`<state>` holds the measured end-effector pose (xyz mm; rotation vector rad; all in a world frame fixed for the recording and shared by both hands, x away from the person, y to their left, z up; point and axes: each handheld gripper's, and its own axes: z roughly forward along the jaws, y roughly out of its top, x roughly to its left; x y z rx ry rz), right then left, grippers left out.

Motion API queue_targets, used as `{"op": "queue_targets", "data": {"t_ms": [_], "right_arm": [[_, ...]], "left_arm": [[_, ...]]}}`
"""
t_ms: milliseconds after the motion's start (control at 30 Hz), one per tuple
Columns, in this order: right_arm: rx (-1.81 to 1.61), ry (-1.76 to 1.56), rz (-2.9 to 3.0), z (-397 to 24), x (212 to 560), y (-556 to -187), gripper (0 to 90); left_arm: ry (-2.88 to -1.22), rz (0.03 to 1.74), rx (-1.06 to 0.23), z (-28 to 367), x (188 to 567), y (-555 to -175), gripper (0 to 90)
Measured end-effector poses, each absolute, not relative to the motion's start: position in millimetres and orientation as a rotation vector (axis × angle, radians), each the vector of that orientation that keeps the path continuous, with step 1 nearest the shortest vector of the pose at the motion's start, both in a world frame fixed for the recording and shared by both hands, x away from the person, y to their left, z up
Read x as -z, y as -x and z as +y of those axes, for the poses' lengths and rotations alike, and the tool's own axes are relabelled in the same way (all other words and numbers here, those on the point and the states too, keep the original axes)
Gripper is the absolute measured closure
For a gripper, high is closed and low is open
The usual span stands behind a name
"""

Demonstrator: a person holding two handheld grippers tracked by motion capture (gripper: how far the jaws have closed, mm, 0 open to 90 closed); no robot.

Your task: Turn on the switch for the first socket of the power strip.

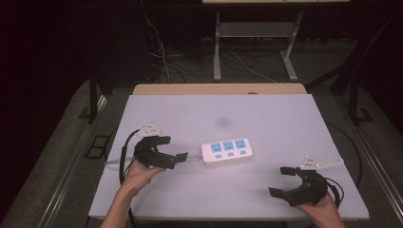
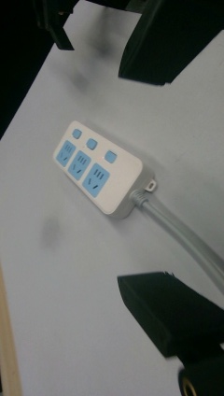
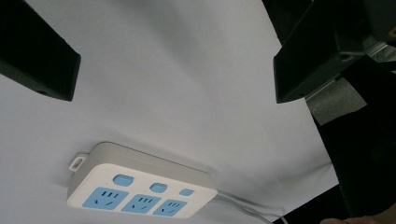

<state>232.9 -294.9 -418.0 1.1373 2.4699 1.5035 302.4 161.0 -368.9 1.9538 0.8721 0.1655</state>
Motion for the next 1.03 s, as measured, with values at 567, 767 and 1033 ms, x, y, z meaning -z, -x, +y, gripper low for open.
{"op": "queue_targets", "data": {"t_ms": [567,767,1033], "right_arm": [[-1.503,-1.135,2.469,-295.1,417.5,-232.5,0.2],[-1.500,-1.137,2.469,-294.8,417.6,-232.7,0.3],[-1.501,-1.137,2.470,-295.1,417.8,-232.5,0.2]], "left_arm": [[-1.879,0.904,-0.205,175.1,404.8,-269.4,0.0],[-1.891,0.903,-0.205,177.0,411.6,-260.1,0.0],[-1.913,0.893,-0.203,176.2,418.3,-255.4,0.0]]}}
